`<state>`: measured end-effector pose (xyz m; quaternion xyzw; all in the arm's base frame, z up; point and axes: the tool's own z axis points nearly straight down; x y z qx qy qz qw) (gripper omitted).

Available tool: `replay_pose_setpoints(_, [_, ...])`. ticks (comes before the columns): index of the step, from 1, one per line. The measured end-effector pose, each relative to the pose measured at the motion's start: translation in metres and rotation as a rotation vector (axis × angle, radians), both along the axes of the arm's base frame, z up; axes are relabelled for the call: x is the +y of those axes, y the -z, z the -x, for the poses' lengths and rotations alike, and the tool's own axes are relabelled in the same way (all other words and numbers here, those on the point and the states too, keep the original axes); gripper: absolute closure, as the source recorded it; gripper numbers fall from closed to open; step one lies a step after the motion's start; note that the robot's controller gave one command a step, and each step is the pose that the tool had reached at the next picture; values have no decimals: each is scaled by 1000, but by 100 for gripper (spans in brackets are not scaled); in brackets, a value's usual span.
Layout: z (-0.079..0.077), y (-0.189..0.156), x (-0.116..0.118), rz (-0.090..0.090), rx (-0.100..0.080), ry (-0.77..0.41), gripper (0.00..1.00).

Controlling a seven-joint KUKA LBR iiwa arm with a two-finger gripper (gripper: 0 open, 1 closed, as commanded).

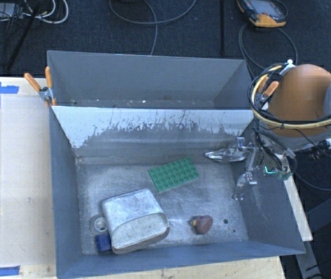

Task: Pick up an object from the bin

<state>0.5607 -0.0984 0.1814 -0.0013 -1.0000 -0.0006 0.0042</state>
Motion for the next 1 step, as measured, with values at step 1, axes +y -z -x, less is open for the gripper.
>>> replay_pose_setpoints(1, [50,110,39,0,-12,-413,0])
